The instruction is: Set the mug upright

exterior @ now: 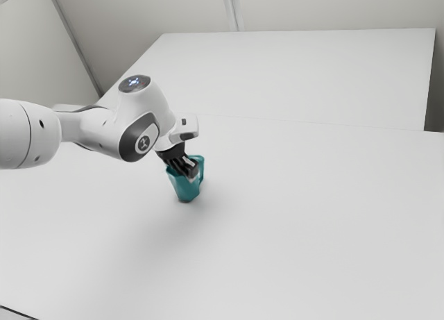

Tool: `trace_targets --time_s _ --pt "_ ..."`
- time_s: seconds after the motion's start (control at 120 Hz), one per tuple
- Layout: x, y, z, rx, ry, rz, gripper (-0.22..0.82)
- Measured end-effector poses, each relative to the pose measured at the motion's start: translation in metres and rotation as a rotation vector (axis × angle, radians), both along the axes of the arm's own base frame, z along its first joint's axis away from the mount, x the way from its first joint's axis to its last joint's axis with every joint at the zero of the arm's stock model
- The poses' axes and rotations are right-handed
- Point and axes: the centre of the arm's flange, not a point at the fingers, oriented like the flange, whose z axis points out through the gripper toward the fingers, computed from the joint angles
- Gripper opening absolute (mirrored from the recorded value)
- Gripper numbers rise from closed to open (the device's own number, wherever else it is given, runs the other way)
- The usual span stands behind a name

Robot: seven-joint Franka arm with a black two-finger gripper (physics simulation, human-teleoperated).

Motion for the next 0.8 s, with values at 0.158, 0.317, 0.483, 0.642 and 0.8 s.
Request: trace_targets --time_s 0.158,0.317,0.483,0.642,0.8 --pt "-0.001 -0.002 0.011 0.001 -0.018 0.006 0.40" --pt "-0.005 -0.010 0.049 0.005 -0.046 0.017 0.51" --pt "0.010 -0.022 0.117 -0.011 -0.053 0.058 0.56" --pt "0.020 -0.033 0.190 -0.028 -0.038 0.106 0.58" --pt "0.020 -0.042 0.240 -0.036 -0.001 0.143 0.59"
